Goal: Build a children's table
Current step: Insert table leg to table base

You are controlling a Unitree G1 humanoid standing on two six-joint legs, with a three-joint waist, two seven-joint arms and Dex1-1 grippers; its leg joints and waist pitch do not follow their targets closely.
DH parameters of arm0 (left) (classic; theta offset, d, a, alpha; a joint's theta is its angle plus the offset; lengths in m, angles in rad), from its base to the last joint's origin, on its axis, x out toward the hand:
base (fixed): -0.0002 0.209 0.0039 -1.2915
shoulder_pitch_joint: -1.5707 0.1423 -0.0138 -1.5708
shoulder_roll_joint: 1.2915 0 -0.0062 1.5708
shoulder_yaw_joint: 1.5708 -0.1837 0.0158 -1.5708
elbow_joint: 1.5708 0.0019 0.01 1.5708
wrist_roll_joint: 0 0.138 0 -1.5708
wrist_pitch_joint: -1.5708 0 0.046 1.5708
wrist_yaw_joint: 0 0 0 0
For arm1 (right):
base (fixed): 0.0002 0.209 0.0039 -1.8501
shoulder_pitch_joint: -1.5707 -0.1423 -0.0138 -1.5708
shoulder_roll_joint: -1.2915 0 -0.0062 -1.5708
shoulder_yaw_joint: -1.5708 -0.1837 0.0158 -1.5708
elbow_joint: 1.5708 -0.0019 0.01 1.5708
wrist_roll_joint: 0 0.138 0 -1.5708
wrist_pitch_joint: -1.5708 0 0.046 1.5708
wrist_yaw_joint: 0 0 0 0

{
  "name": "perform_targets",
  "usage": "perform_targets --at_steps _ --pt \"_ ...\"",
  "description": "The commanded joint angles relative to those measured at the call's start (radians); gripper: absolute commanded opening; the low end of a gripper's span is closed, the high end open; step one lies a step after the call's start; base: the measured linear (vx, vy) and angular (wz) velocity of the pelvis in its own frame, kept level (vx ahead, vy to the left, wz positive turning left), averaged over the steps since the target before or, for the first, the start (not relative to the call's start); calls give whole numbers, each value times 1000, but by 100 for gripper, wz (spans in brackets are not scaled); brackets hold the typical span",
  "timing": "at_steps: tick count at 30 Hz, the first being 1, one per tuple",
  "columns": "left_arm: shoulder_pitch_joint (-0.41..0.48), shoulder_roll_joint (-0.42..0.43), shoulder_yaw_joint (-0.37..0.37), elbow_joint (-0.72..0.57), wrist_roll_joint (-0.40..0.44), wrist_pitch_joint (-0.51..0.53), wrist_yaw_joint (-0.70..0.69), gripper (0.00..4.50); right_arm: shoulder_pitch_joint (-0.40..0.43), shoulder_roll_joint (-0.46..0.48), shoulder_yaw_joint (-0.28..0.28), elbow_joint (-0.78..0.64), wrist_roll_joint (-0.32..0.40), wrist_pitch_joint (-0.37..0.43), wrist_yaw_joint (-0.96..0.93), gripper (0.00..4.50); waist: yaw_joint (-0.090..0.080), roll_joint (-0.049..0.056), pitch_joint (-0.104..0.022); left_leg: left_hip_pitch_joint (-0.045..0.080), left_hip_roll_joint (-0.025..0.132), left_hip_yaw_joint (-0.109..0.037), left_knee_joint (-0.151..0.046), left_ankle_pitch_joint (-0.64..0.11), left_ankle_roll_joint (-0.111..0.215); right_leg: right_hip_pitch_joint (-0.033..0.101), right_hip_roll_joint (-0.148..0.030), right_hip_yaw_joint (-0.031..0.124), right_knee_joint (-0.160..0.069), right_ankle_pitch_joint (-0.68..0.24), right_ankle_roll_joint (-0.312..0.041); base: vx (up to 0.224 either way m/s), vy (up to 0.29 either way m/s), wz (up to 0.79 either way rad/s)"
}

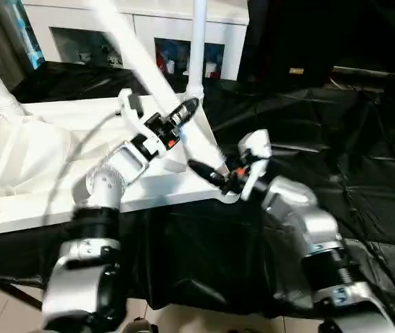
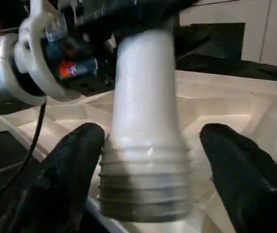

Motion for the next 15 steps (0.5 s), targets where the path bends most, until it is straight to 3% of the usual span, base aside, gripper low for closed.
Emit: perform_targets --at_steps 1,2,8,15 --pt "-51 12 -41 11 37 -18 -32 202 11 -35 -19 -45 34 47 45 377 1 11 -84 25 10 -9 -64 -230 12 62 -31 27 -62 -105 -213 0 0 0" --pt "-73 27 -61 24 51 -25 -54 202 16 -79 -27 -66 49 80 86 377 7 11 -83 25 10 -9 -63 -227 8 63 -33 26 -62 -110 -212 0 0 0" --pt "-107 58 -119 25 84 -18 -119 202 -16 -142 -77 -72 72 121 79 377 10 7 -85 24 8 -7 -58 -212 3 63 -34 26 -59 -113 -230 0 0 0" --pt "-110 38 -184 -28 83 29 -175 201 -71 -150 -37 -73 80 180 113 377 8 -4 -86 21 10 -5 -56 -194 22 64 -37 25 -57 -108 -252 0 0 0"
